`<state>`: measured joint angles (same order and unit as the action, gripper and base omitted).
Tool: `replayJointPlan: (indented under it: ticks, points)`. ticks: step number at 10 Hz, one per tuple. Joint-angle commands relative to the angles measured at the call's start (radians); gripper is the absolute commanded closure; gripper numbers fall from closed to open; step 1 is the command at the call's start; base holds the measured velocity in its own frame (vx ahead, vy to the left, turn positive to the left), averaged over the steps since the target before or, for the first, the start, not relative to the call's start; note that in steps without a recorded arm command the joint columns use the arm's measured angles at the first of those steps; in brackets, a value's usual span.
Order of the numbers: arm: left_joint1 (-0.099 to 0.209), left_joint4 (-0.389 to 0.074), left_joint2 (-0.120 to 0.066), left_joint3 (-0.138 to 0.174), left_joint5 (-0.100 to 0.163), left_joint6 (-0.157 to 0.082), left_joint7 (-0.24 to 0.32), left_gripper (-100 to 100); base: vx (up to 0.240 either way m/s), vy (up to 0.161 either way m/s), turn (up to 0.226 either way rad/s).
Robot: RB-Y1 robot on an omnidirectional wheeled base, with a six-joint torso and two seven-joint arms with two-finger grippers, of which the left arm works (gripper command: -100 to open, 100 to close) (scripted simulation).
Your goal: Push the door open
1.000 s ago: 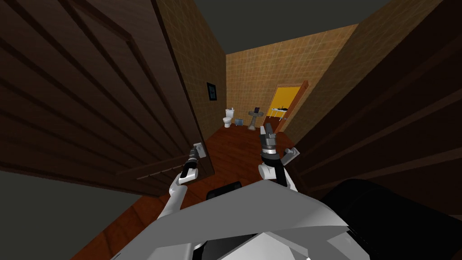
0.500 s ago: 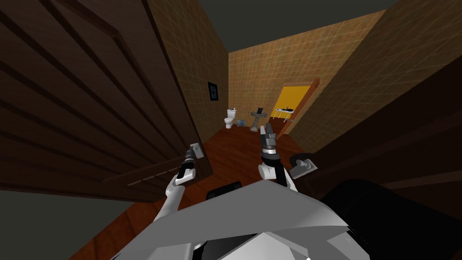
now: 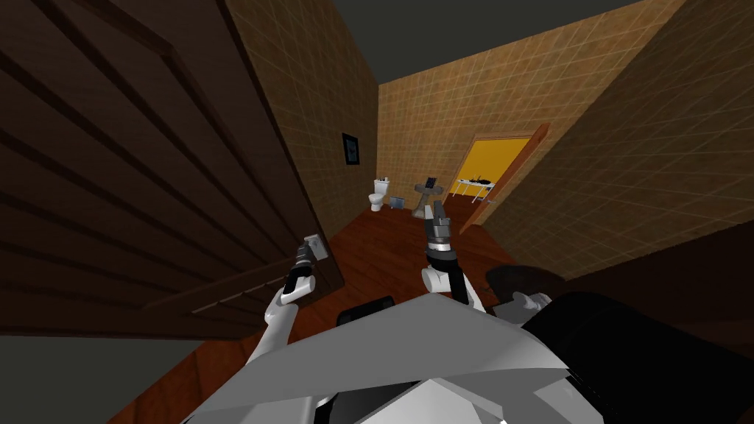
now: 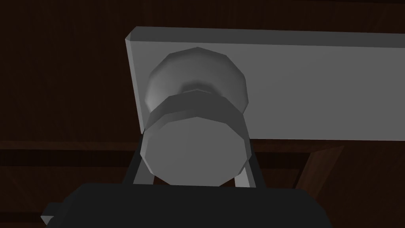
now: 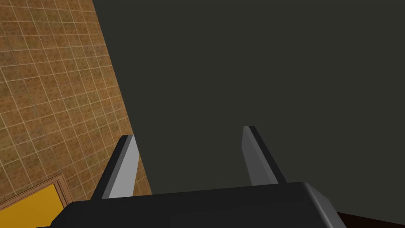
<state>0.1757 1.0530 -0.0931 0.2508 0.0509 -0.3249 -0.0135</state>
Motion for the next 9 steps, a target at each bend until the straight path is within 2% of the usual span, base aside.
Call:
replayJointPlan:
  ticks: [1, 8, 9]
  points:
    - [0.0, 0.01, -0.008, 0.023, 0.005, 0.001, -0.001, 100, 0.175, -0.124, 0.072]
    - [0.005, -0.001, -0.001, 0.087, 0.016, -0.002, -0.014, 100, 0.178, -0.085, 0.069]
    - [-0.003, -0.003, -0.006, 0.088, 0.015, -0.001, -0.014, 100, 0.075, -0.018, 0.048]
